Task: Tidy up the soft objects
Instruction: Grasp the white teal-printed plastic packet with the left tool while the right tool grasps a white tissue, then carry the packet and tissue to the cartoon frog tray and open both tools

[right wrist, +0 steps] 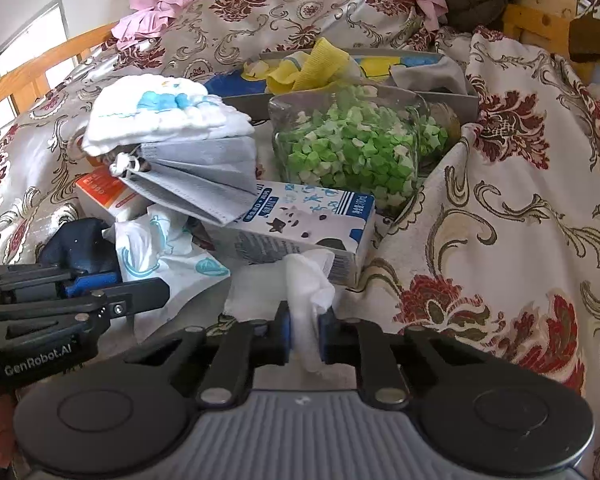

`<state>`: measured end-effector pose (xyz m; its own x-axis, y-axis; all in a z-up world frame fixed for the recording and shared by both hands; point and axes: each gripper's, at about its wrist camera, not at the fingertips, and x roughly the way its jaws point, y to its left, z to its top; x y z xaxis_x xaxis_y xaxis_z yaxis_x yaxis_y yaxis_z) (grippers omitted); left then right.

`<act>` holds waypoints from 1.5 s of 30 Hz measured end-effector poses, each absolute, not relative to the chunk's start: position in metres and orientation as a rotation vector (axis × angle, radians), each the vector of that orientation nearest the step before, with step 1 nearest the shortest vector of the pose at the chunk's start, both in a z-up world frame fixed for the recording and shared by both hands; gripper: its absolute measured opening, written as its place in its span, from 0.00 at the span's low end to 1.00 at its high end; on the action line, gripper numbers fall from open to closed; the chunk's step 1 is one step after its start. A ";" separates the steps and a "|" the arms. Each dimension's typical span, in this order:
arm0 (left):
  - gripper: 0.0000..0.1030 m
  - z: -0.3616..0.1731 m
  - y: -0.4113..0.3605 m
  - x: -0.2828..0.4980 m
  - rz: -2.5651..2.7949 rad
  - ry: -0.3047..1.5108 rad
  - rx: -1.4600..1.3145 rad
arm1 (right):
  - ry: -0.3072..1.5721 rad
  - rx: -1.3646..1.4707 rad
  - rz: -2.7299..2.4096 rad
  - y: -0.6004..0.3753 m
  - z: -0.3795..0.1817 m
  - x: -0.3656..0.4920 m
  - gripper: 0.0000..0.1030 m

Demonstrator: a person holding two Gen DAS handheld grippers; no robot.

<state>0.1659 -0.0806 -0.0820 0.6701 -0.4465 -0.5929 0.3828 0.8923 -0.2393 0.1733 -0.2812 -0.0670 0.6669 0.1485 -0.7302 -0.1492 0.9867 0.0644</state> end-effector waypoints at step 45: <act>0.14 0.041 -0.113 0.239 -0.440 0.432 -0.191 | 0.200 0.290 0.091 -0.340 0.022 0.271 0.12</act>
